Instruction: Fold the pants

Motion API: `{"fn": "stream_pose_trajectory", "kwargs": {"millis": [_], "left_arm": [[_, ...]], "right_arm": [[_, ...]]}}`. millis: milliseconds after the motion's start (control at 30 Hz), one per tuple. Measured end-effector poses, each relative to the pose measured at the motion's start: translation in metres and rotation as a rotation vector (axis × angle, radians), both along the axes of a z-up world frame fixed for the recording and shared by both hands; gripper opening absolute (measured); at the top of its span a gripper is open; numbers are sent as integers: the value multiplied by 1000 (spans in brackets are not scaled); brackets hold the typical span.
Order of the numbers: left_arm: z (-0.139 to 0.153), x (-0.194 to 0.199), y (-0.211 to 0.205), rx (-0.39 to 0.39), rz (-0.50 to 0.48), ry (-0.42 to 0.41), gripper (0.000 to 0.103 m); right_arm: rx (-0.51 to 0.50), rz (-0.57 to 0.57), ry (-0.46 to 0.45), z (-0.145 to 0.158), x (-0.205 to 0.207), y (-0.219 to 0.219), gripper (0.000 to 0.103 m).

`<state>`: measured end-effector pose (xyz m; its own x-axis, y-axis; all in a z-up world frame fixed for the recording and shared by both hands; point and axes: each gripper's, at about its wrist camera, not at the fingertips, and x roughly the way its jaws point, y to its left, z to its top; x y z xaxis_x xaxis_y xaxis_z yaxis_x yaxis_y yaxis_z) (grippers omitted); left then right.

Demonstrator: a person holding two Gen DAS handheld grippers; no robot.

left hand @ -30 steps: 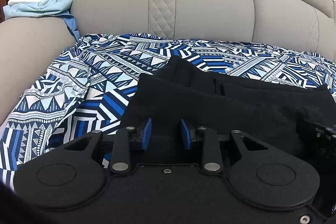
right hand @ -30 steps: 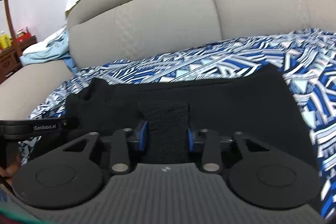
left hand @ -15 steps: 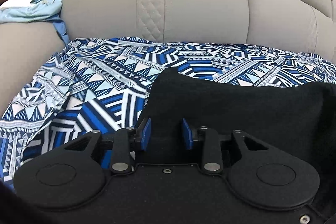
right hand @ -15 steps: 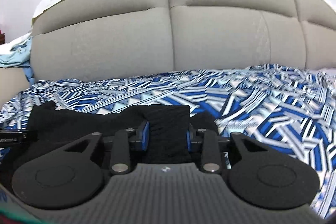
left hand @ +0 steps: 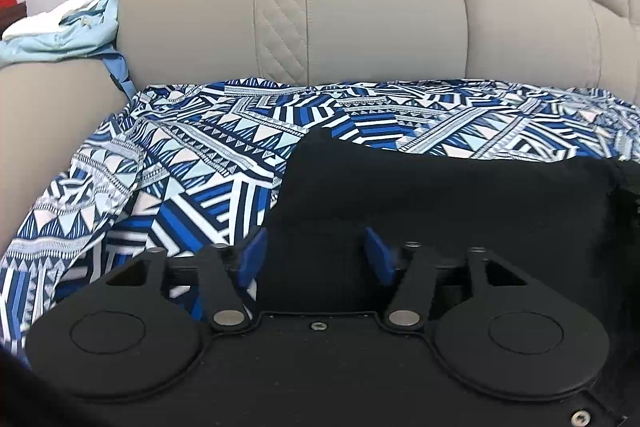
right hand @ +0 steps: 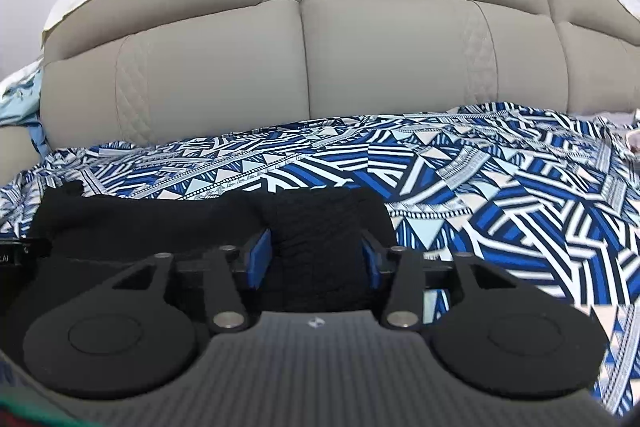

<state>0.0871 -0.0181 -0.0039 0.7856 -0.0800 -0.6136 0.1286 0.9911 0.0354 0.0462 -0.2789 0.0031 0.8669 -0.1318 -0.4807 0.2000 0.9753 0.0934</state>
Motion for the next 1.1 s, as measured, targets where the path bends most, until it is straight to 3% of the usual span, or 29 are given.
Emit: {"fn": "stream_pose_trajectory", "kwargs": {"millis": [133, 333, 633, 800, 1100], "left_arm": [[9, -30, 3, -36, -24, -1, 84], [12, -87, -4, -10, -81, 12, 93], [-4, -139, -6, 3, -110, 77, 94], [-11, -140, -8, 27, -99, 93, 94], [-16, -133, -9, 31, -92, 106, 101]], "right_arm": [[-19, -13, -17, 5, -25, 13, 75], [-54, -11, -38, 10, -76, 46, 90], [-58, 37, 15, 0, -121, 74, 96], [-117, 67, 60, -12, -128, 84, 97], [-123, 73, 89, -19, -128, 85, 97]]}}
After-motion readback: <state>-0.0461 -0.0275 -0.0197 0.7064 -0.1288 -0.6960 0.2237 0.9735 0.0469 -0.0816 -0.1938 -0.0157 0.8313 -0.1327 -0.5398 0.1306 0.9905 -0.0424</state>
